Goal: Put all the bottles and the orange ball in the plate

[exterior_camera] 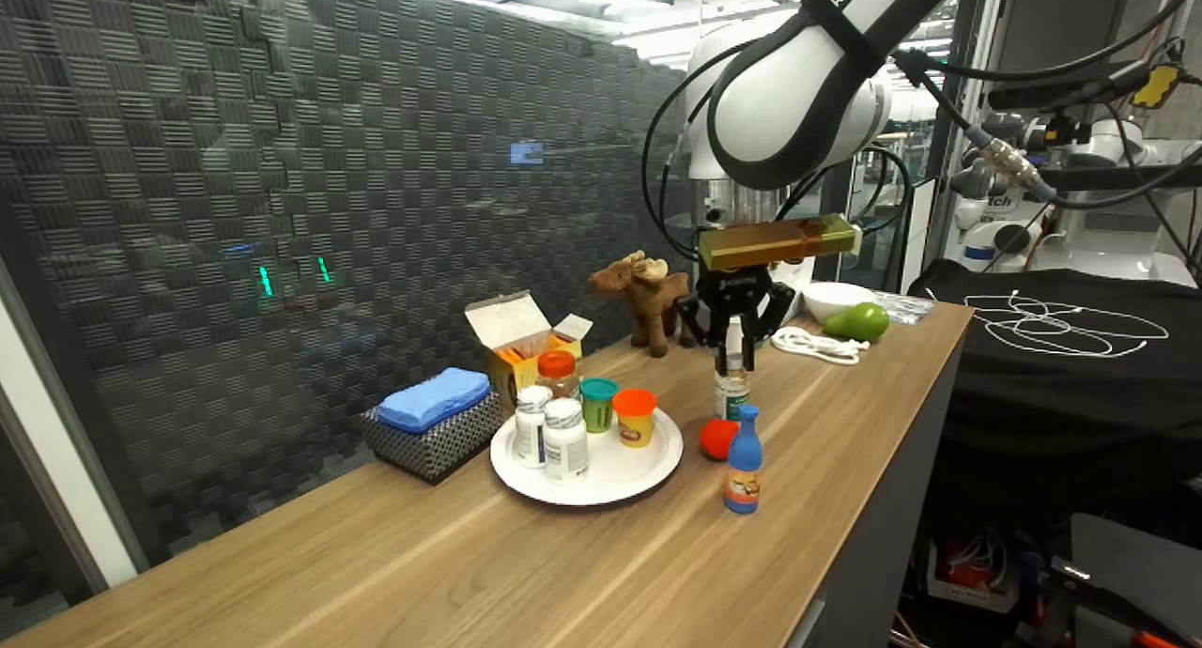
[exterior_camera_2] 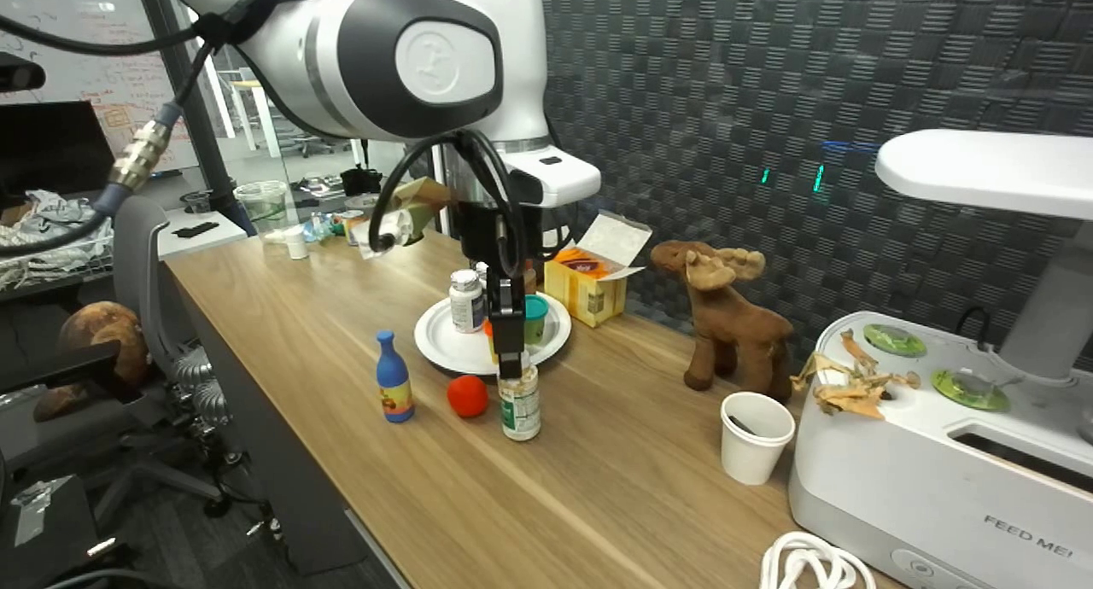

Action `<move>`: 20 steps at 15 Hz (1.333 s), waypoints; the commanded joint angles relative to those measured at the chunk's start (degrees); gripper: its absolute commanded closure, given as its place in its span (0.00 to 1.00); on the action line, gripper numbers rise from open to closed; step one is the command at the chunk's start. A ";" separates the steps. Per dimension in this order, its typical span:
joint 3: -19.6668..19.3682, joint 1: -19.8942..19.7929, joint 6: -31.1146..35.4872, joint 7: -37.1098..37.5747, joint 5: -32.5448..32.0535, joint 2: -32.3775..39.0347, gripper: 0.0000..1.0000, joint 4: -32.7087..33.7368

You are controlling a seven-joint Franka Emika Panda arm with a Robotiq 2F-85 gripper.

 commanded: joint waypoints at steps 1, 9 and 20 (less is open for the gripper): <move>-0.53 1.16 -1.58 2.69 -1.13 -0.16 0.84 0.91; 1.04 5.68 -8.22 11.75 -11.71 -4.68 0.83 4.97; 6.92 7.93 -7.23 4.74 -13.55 2.19 0.83 15.68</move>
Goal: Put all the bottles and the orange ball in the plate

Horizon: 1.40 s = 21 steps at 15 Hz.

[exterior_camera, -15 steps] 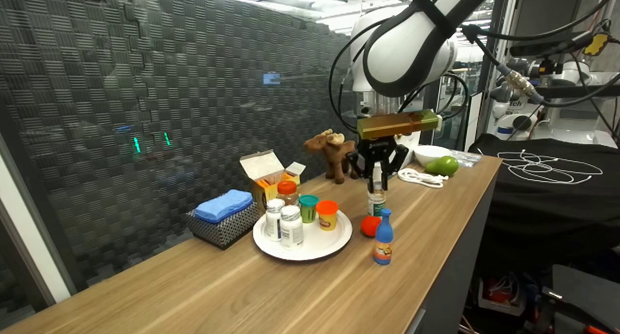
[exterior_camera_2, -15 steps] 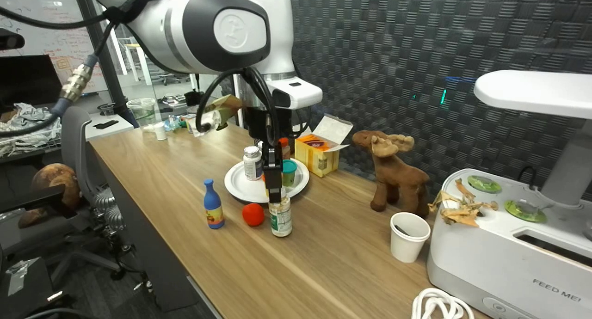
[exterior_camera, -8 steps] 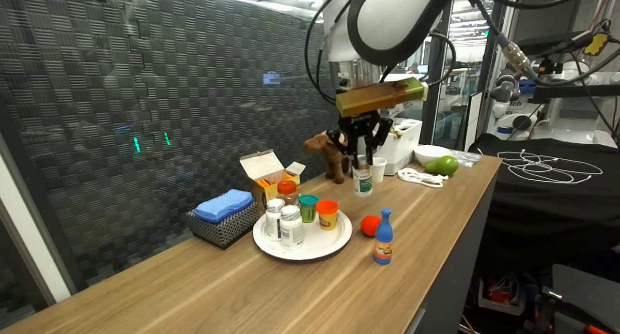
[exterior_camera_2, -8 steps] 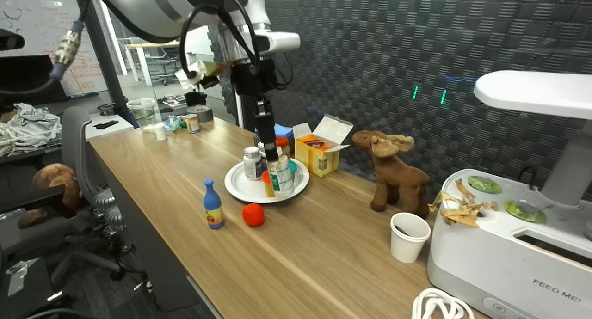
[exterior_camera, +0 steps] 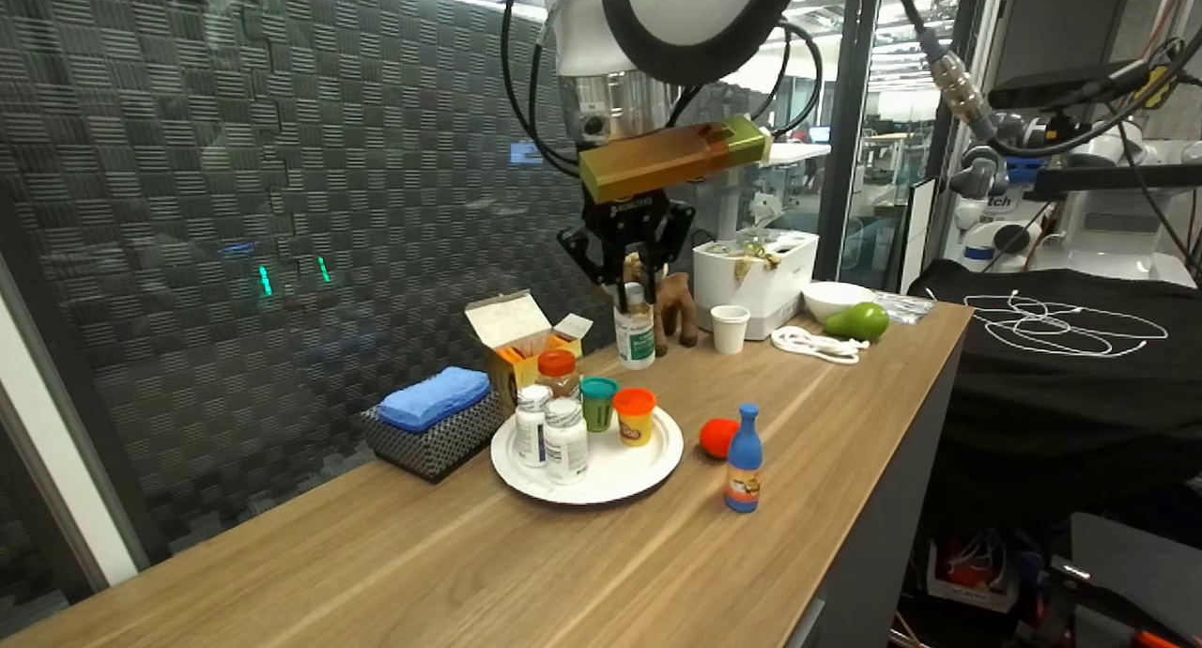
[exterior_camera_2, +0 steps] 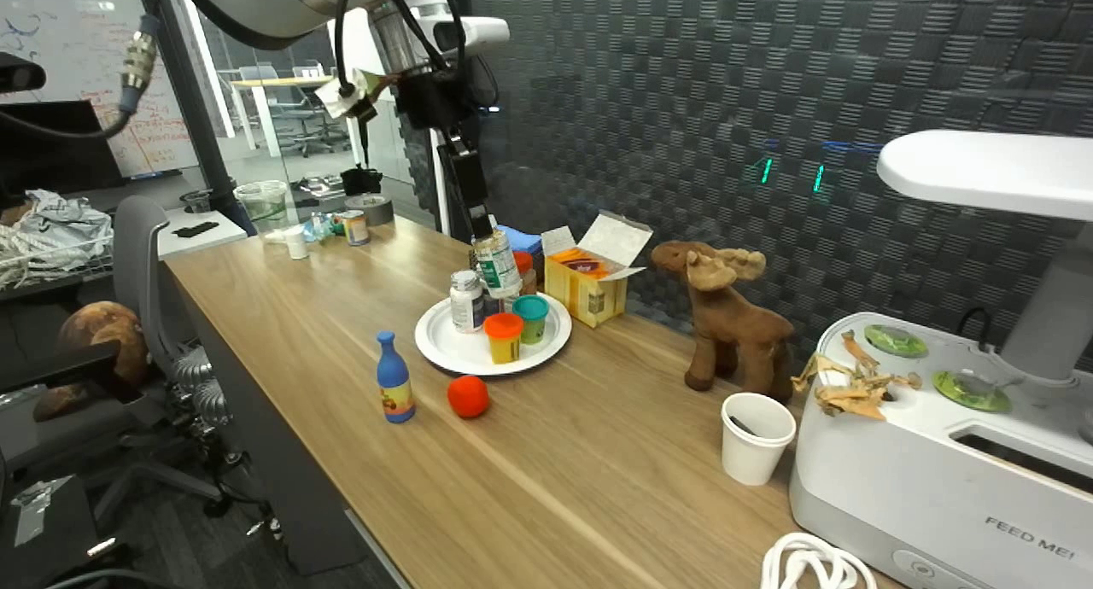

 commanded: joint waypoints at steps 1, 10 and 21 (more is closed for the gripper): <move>0.18 -0.47 3.24 -5.66 1.57 4.82 0.83 4.35; -0.24 1.85 5.19 -14.02 3.78 10.37 0.83 9.71; -0.23 2.78 3.90 -15.89 6.63 9.51 0.84 7.95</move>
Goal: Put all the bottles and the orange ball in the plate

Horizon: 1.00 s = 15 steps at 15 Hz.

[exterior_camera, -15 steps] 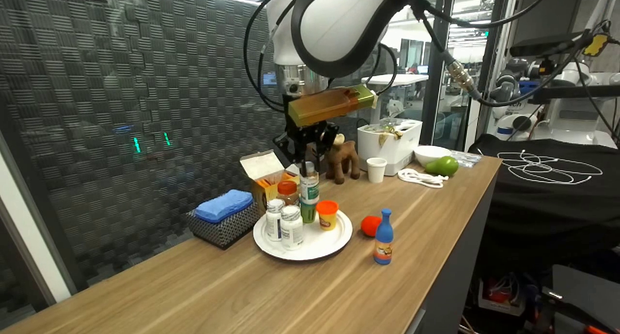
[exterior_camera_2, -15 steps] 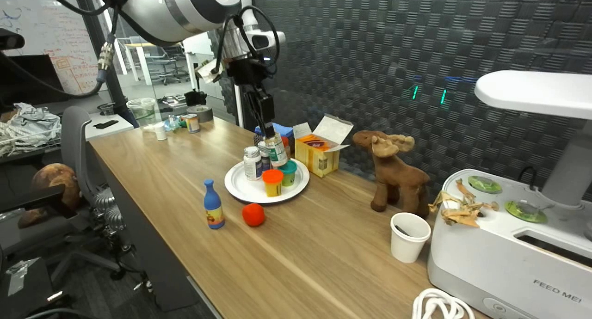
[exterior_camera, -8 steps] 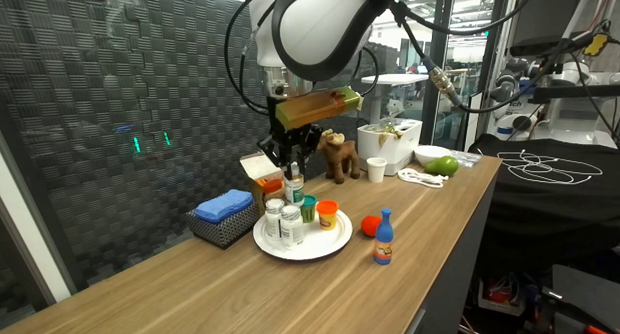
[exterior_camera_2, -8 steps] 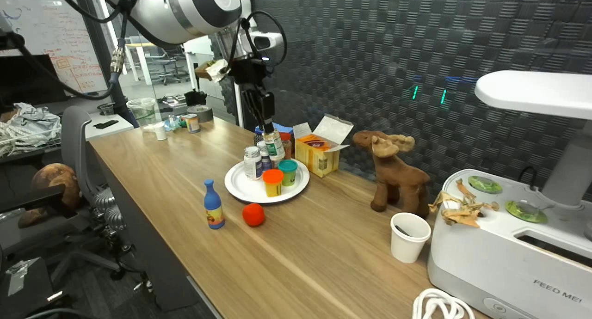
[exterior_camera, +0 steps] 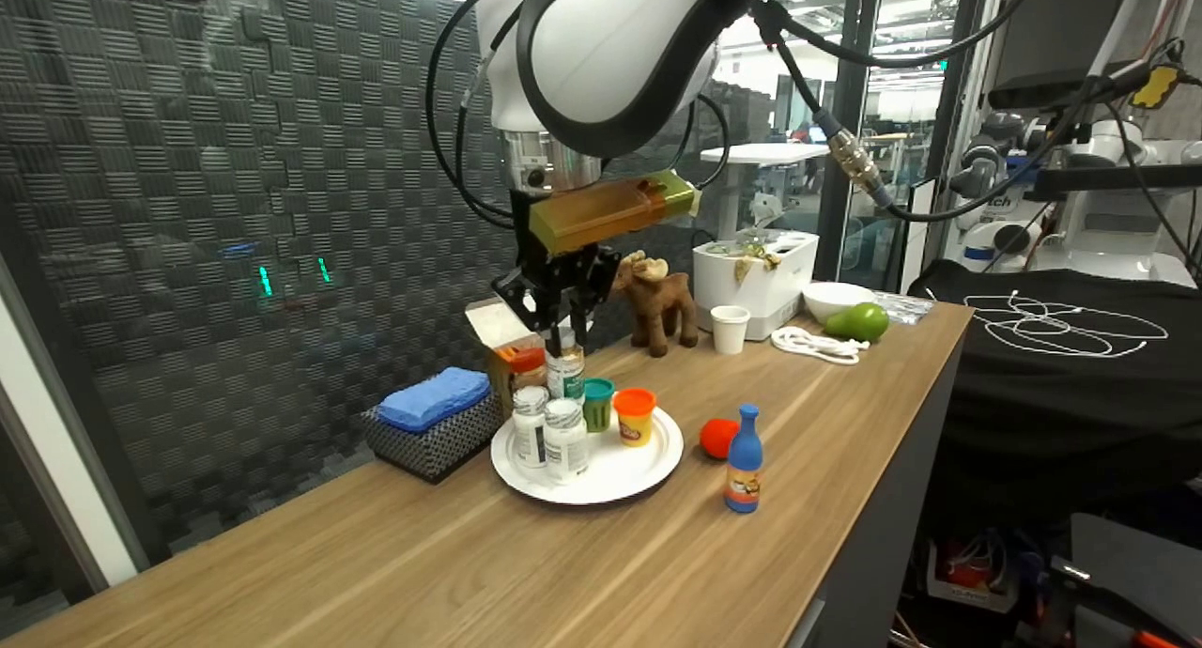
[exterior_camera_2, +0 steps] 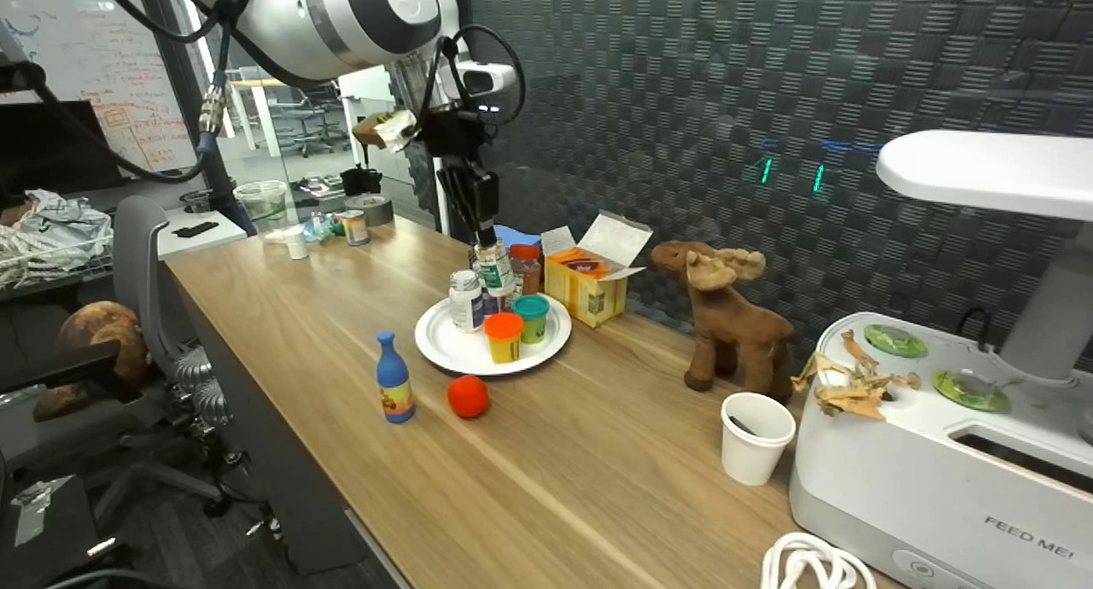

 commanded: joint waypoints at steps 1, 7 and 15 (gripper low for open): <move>-0.32 0.34 -1.20 -1.48 2.34 -0.48 0.84 -0.29; -0.76 -0.02 0.21 -2.09 3.61 0.97 0.83 -1.24; -1.79 -0.45 6.95 -3.26 4.21 3.44 0.84 -1.77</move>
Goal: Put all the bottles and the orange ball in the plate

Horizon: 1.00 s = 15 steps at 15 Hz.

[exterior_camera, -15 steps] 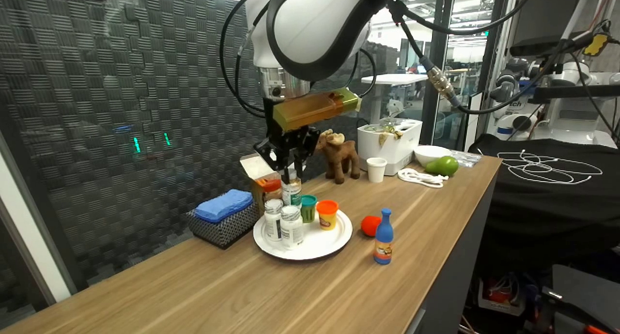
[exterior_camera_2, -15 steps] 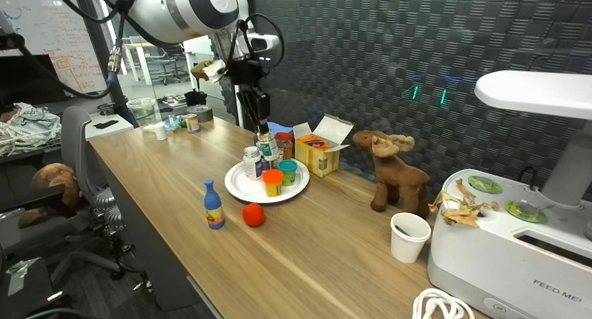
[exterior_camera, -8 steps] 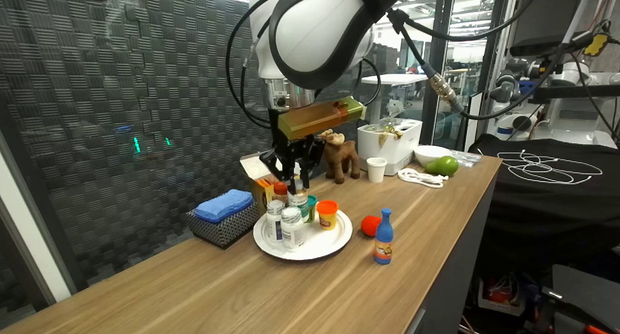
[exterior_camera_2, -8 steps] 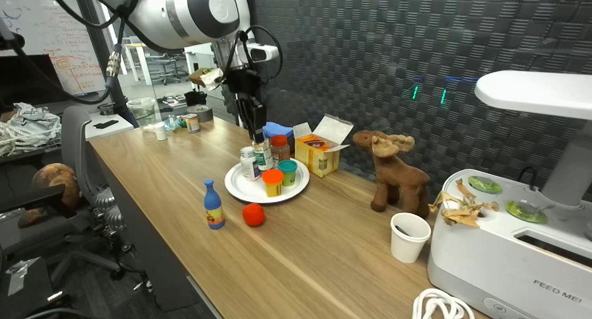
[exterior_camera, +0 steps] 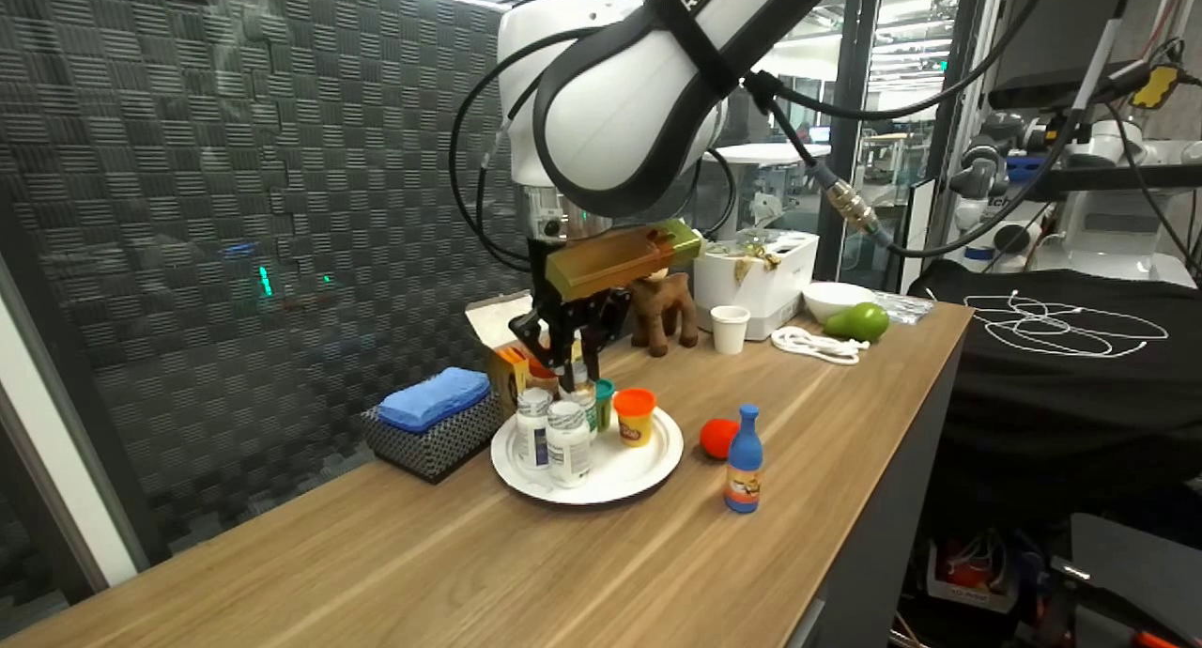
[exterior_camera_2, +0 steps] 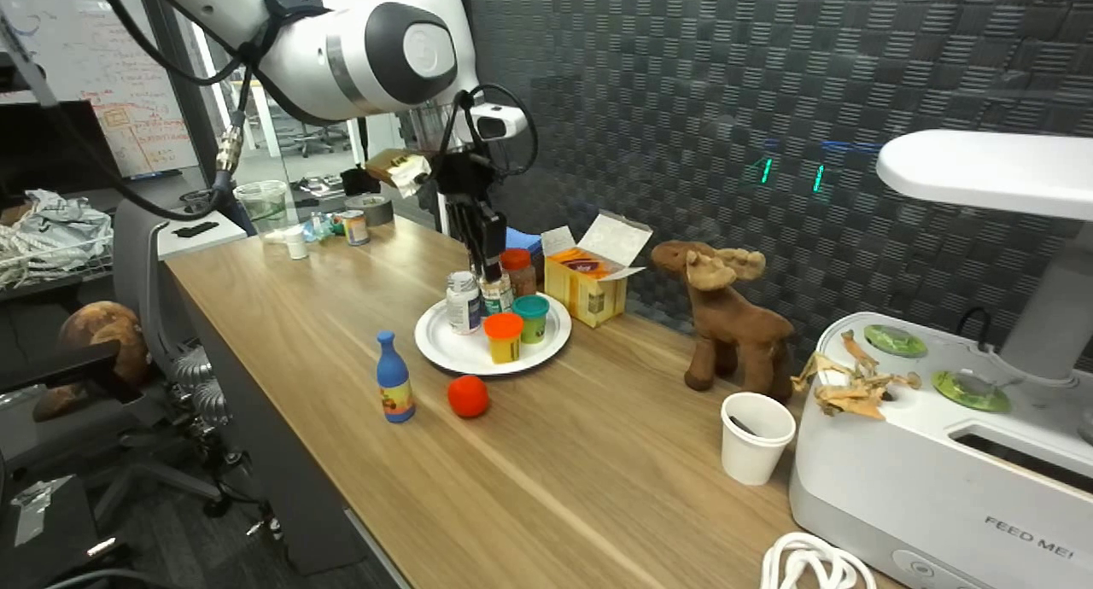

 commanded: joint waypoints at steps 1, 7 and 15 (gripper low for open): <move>-0.39 -0.17 3.35 -2.37 2.10 0.32 0.84 -0.17; -0.50 -0.84 4.65 -3.43 5.64 -1.80 0.23 -3.88; -3.63 0.99 10.93 9.84 2.97 -16.07 0.00 -18.59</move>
